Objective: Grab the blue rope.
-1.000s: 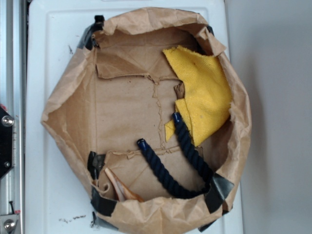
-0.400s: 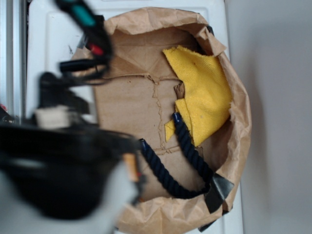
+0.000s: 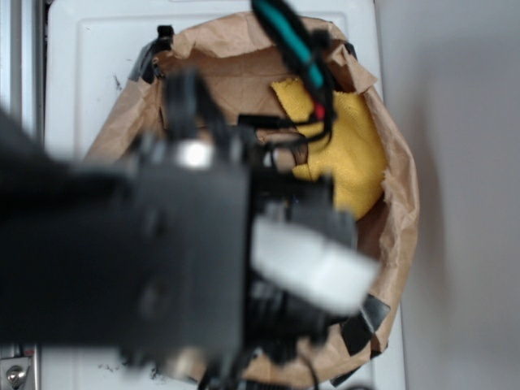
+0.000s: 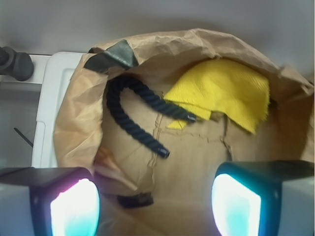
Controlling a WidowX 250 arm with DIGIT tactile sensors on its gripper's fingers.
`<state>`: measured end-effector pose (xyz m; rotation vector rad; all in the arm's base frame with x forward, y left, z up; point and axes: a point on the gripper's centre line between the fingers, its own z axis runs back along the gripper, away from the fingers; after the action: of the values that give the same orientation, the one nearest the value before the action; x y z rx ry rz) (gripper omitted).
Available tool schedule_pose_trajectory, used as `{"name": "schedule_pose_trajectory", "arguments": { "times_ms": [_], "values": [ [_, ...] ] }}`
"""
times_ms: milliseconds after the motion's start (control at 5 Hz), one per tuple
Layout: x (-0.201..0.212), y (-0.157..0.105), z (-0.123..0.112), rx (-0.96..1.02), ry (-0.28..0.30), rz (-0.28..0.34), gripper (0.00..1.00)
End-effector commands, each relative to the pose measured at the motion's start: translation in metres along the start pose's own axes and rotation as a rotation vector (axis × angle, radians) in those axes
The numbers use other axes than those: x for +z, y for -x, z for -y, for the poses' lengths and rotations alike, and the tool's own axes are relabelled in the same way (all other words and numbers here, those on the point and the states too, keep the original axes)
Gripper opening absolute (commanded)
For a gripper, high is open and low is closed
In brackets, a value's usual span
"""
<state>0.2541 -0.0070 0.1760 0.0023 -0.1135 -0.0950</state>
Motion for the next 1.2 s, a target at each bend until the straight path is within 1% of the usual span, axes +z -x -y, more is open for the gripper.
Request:
{"name": "schedule_pose_trajectory", "arguments": {
  "times_ms": [0, 600, 800, 1000],
  "values": [
    [-0.036, -0.006, -0.024, -0.117, 0.040, 0.000, 1.00],
    [-0.036, -0.006, -0.024, -0.117, 0.040, 0.000, 1.00],
    [-0.070, -0.008, -0.007, -0.157, -0.024, 0.005, 1.00],
    [-0.085, -0.004, -0.001, -0.197, -0.075, 0.011, 1.00]
  ]
}}
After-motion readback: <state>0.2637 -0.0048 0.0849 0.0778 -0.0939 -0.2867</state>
